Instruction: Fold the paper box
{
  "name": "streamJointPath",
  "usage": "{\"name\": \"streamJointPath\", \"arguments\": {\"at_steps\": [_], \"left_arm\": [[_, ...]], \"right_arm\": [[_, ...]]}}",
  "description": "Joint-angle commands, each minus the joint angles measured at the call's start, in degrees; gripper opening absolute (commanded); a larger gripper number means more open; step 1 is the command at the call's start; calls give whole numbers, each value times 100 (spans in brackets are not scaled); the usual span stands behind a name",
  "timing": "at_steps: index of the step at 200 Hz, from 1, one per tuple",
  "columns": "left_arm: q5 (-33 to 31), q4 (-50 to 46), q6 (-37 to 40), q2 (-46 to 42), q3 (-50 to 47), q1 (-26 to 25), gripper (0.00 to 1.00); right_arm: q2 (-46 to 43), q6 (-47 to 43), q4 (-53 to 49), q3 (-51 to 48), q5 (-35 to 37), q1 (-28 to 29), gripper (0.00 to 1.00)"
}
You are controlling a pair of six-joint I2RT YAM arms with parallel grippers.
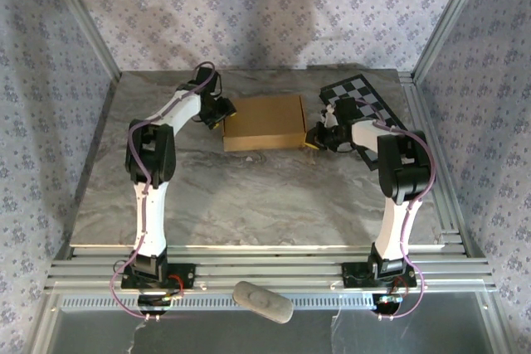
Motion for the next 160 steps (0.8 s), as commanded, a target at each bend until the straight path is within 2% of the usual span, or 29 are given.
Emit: {"name": "streamJointPath", "arguments": {"at_steps": [1,38,96,160], "left_arm": [[-35,-868,43,292,138,-38,53],[-37,-1004,135,247,-245,-41,50],[66,-1528,242,303,-72,-22,49],[24,-1649,338,-75,-548,-9,48]], "right_arm": [[197,-125,-39,73,66,9,11],[403,-80,39,211,244,-6,11],[851,162,-196,534,778,41,13],[546,112,-113,466,1053,-131,20]]}}
